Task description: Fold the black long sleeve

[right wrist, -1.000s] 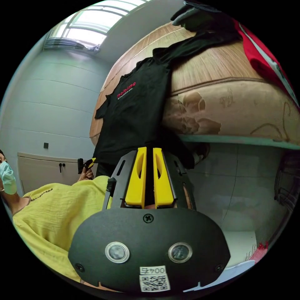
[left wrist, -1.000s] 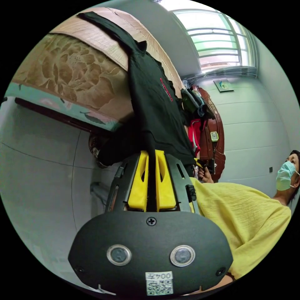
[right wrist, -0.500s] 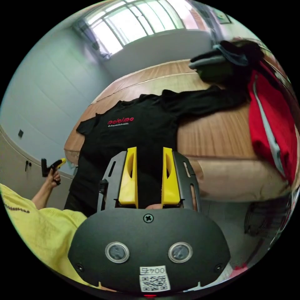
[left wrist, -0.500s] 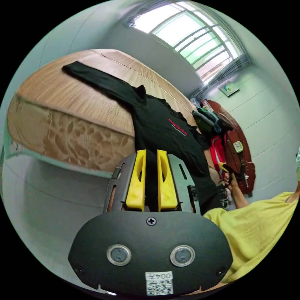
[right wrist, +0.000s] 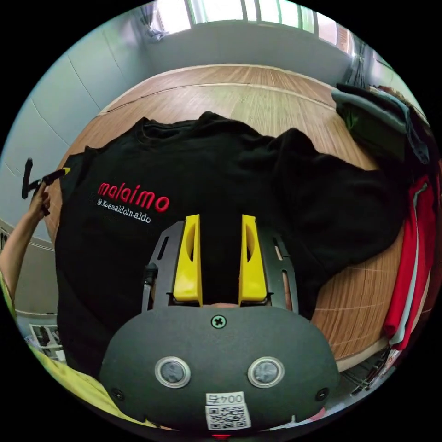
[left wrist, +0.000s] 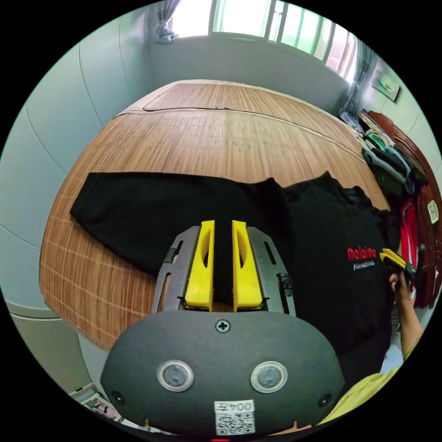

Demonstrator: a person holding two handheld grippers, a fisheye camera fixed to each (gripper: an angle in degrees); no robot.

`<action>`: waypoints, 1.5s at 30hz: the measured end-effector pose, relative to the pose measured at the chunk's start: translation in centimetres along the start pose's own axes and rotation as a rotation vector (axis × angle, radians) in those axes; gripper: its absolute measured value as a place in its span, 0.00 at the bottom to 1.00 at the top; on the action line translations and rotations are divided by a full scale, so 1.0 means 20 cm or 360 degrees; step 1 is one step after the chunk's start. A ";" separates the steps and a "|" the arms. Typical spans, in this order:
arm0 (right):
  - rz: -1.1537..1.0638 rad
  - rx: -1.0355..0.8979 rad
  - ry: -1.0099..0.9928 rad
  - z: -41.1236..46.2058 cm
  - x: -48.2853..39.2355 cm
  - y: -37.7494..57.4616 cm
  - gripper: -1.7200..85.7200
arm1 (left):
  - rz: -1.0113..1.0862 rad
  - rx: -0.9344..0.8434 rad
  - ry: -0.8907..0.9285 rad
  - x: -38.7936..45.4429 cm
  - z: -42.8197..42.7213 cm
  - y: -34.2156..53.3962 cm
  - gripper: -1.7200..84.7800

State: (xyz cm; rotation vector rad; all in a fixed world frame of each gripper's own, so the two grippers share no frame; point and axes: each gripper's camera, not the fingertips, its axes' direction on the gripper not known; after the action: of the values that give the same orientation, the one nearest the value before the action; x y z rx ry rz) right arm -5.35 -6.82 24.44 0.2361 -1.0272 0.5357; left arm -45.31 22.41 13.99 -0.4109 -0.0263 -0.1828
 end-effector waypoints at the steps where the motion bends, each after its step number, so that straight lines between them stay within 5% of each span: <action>1: -0.0021 0.0022 0.0016 0.05 -0.02 0.03 0.17 | 0.0007 -0.0012 -0.0020 0.02 0.04 -0.05 0.10; 16: 0.0039 0.0069 0.0028 0.50 -0.04 0.16 0.16 | -0.0345 0.0088 -0.0260 0.06 0.19 -0.12 0.06; 20: 0.0063 0.0078 0.0008 0.61 0.00 0.18 0.16 | -0.0574 0.0127 -0.0061 -0.06 0.18 -0.09 0.06; 27: 0.0068 0.0079 0.0034 0.78 0.05 0.20 0.16 | -0.0445 0.0198 -0.0044 0.12 0.11 -0.14 0.08; 32: 0.0064 0.0082 0.0041 0.89 0.11 0.22 0.16 | -0.0172 0.0517 0.0264 0.62 -0.11 -0.08 0.11; 40: 0.0052 0.0085 0.0045 1.04 0.22 0.24 0.16 | 0.0320 0.0085 0.0088 1.28 0.27 -0.16 0.16; 45: 0.0070 0.0088 0.0033 1.13 0.31 0.24 0.16 | 0.0322 0.0085 0.0073 1.34 0.32 -0.20 0.17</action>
State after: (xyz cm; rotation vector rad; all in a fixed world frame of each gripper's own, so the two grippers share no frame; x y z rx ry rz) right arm -22.23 -10.51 41.01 0.2567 -0.9999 0.6056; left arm -19.56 16.71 23.13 -0.3537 0.0555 0.0080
